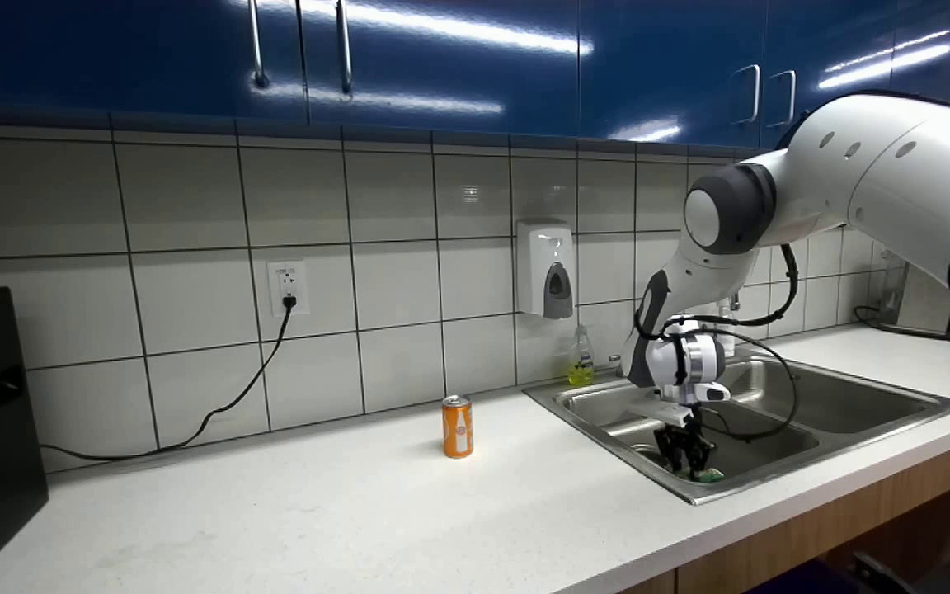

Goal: Remove the green object from the sink

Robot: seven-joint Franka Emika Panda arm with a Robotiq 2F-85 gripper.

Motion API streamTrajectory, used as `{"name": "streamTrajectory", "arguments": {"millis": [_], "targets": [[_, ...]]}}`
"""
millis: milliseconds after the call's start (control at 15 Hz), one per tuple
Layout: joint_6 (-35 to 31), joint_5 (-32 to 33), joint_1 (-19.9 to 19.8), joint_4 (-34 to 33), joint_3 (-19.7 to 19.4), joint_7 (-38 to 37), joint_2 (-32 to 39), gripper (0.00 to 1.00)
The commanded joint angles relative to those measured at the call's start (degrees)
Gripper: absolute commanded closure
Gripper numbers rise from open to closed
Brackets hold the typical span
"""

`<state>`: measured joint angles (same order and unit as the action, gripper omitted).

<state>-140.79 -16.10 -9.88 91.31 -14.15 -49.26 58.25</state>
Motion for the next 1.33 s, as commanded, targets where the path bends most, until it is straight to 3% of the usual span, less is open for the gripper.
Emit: {"name": "streamTrajectory", "arguments": {"millis": [0,467,1267], "targets": [[-0.26,0.28,0.42,0.06,-0.35,-1.08,-0.1,0.87],[-0.58,0.49,0.6,0.78,-0.33,-0.46,-1.28,0.87],[-4.76,3.5,3.94,10.49,-1.94,2.37,-12.82,0.87]]}}
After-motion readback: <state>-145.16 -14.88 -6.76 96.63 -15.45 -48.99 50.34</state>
